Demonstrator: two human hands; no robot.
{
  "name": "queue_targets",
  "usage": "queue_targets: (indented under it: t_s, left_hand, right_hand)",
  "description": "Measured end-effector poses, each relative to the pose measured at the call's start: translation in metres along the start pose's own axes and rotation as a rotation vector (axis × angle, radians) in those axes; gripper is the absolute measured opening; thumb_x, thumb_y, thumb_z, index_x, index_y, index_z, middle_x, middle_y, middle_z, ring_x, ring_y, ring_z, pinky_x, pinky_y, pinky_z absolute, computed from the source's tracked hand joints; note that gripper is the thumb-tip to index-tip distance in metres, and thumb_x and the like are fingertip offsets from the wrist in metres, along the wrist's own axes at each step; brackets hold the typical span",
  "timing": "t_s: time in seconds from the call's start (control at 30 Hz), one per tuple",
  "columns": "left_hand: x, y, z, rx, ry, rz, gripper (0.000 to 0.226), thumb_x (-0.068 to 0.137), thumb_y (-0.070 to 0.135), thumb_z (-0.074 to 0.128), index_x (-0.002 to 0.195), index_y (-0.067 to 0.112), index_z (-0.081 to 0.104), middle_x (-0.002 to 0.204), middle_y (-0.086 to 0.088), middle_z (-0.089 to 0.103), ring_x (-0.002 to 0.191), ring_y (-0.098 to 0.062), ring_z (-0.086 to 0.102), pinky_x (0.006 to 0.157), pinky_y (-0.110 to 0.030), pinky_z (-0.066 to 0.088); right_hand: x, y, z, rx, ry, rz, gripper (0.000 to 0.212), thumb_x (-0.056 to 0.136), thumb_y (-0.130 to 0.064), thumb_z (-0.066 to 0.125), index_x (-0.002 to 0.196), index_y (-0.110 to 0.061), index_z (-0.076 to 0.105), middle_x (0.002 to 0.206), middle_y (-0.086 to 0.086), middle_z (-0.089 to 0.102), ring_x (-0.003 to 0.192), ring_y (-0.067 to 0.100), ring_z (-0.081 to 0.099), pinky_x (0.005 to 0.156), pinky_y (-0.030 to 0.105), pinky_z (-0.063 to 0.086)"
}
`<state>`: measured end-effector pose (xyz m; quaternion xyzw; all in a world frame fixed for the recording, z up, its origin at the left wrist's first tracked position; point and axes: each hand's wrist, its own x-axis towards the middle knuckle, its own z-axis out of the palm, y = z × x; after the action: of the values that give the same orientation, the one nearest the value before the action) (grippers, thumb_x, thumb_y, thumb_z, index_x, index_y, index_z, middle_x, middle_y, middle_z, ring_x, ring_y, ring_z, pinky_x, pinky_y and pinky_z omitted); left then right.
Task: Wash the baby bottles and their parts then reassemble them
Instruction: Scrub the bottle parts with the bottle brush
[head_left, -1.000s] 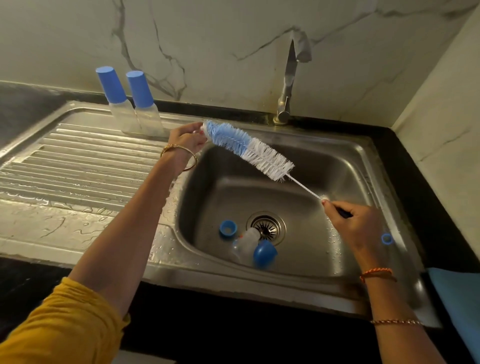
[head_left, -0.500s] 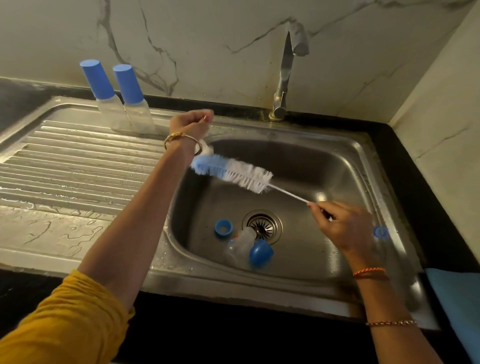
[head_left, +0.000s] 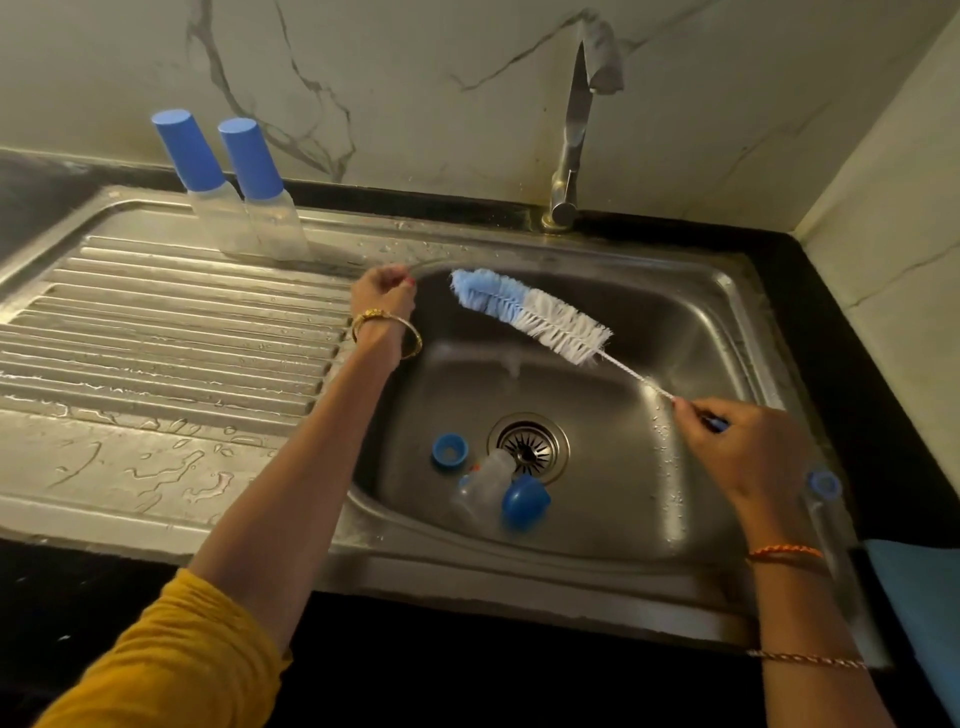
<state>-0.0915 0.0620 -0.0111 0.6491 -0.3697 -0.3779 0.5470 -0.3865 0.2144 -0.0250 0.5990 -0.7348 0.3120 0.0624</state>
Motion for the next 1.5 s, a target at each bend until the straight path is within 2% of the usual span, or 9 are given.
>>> queue_targets:
  t_s: [0.17, 0.3, 0.5, 0.67, 0.8, 1.03, 1.23, 1.4, 1.5]
  left_hand:
    - [-0.016, -0.046, 0.034, 0.251, -0.133, -0.177, 0.025, 0.082, 0.009, 0.065, 0.106, 0.015, 0.061, 0.111, -0.011, 0.063, 0.102, -0.023, 0.061, 0.094, -0.038, 0.05]
    - [-0.035, -0.071, 0.061, 0.425, -0.315, -0.25, 0.03, 0.082, 0.008, 0.065, 0.112, 0.01, 0.059, 0.118, -0.011, 0.06, 0.109, -0.024, 0.057, 0.094, -0.03, 0.045]
    - [-0.042, -0.092, 0.095, 0.763, -0.567, -0.15, 0.047, 0.078, 0.003, 0.07, 0.122, 0.006, 0.055, 0.126, -0.011, 0.056, 0.116, -0.024, 0.053, 0.095, -0.027, 0.042]
    - [-0.04, -0.113, 0.113, 1.032, -0.724, -0.03, 0.041, 0.074, 0.003, 0.073, 0.112, 0.009, 0.062, 0.12, -0.011, 0.057, 0.108, -0.025, 0.056, 0.087, -0.028, 0.046]
    - [-0.043, -0.118, 0.117, 1.248, -0.899, -0.06, 0.041, 0.071, 0.013, 0.078, 0.109, 0.008, 0.065, 0.113, -0.01, 0.062, 0.102, -0.025, 0.06, 0.087, -0.033, 0.052]
    - [-0.052, -0.121, 0.122, 1.409, -0.867, -0.085, 0.049, 0.072, 0.021, 0.078, 0.114, 0.003, 0.058, 0.112, -0.011, 0.062, 0.103, -0.025, 0.06, 0.086, -0.032, 0.05]
    - [-0.05, -0.118, 0.119, 1.24, -0.772, -0.166, 0.05, 0.074, 0.017, 0.074, 0.118, 0.005, 0.053, 0.114, -0.011, 0.06, 0.104, -0.025, 0.06, 0.085, -0.033, 0.051]
    - [-0.026, -0.078, 0.11, 0.561, -0.457, -0.2, 0.016, 0.078, 0.009, 0.068, 0.094, 0.011, 0.069, 0.104, -0.009, 0.068, 0.096, -0.023, 0.064, 0.088, -0.032, 0.052]
    - [-0.018, -0.036, 0.086, 0.21, -0.378, -0.142, 0.017, 0.077, 0.004, 0.07, 0.086, 0.017, 0.065, 0.092, -0.007, 0.067, 0.076, -0.018, 0.065, 0.073, -0.032, 0.056]
  right_hand:
    - [-0.001, 0.017, -0.017, -0.035, -0.207, 0.113, 0.026, 0.082, -0.028, 0.067, 0.068, -0.007, 0.071, 0.068, 0.015, 0.067, 0.066, 0.034, 0.06, 0.058, 0.031, 0.041]
    - [0.0, 0.029, -0.023, -0.099, -0.325, 0.217, 0.031, 0.082, -0.031, 0.065, 0.064, -0.007, 0.069, 0.066, 0.015, 0.064, 0.063, 0.031, 0.054, 0.058, 0.03, 0.038]
    - [0.006, 0.029, -0.02, -0.22, -0.363, 0.191, 0.031, 0.086, -0.029, 0.061, 0.065, -0.007, 0.069, 0.065, 0.016, 0.063, 0.053, 0.022, 0.039, 0.046, 0.017, 0.019]
    - [0.005, 0.035, -0.015, -0.207, -0.353, 0.215, 0.033, 0.086, -0.031, 0.06, 0.065, -0.006, 0.068, 0.065, 0.016, 0.064, 0.059, 0.031, 0.052, 0.048, 0.024, 0.026]
    - [0.006, 0.035, -0.011, -0.172, -0.372, 0.203, 0.034, 0.087, -0.031, 0.06, 0.067, -0.005, 0.068, 0.063, 0.015, 0.065, 0.055, 0.028, 0.052, 0.046, 0.017, 0.024]
    - [0.007, 0.033, -0.007, -0.136, -0.358, 0.234, 0.038, 0.086, -0.032, 0.06, 0.059, -0.005, 0.063, 0.056, 0.015, 0.06, 0.049, 0.025, 0.045, 0.047, 0.023, 0.028]
    - [0.005, 0.032, -0.006, -0.082, -0.356, 0.217, 0.038, 0.085, -0.032, 0.06, 0.057, -0.008, 0.063, 0.052, 0.011, 0.059, 0.051, 0.026, 0.055, 0.053, 0.028, 0.043]
    - [0.002, 0.029, -0.008, 0.035, -0.232, 0.211, 0.036, 0.085, -0.027, 0.062, 0.055, -0.008, 0.061, 0.047, 0.006, 0.053, 0.045, 0.018, 0.046, 0.047, 0.021, 0.032]
    - [0.0, 0.022, -0.009, 0.133, -0.166, 0.211, 0.034, 0.084, -0.03, 0.064, 0.058, -0.008, 0.064, 0.049, 0.006, 0.055, 0.047, 0.019, 0.048, 0.048, 0.026, 0.035]
